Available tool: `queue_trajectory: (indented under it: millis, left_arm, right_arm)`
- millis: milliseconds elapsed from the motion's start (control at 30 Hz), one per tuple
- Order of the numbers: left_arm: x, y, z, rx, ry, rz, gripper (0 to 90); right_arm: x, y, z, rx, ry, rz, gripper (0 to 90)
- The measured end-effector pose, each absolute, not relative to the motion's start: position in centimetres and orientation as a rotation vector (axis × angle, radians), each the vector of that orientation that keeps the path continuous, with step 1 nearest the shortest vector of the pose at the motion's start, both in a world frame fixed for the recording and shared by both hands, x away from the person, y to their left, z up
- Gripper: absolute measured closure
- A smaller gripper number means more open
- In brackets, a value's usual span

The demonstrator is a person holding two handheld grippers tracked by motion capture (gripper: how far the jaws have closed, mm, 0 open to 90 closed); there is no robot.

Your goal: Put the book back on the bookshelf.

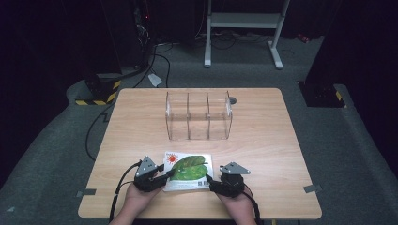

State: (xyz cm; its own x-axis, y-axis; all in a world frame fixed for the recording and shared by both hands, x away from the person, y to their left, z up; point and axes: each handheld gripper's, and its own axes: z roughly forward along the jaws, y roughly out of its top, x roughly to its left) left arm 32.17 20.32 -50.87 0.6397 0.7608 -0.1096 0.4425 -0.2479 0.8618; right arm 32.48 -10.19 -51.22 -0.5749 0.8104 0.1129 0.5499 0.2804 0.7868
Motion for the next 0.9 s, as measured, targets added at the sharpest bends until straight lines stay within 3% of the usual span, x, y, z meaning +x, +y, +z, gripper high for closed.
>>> queue_trajectory:
  millis: [900]
  left_arm:
    - [31.16, 20.06, -49.9, 1.882, 0.838, 0.506, 64.1]
  right_arm:
    - [32.55, -9.72, -51.26, 1.256, 2.258, 1.225, 31.0]
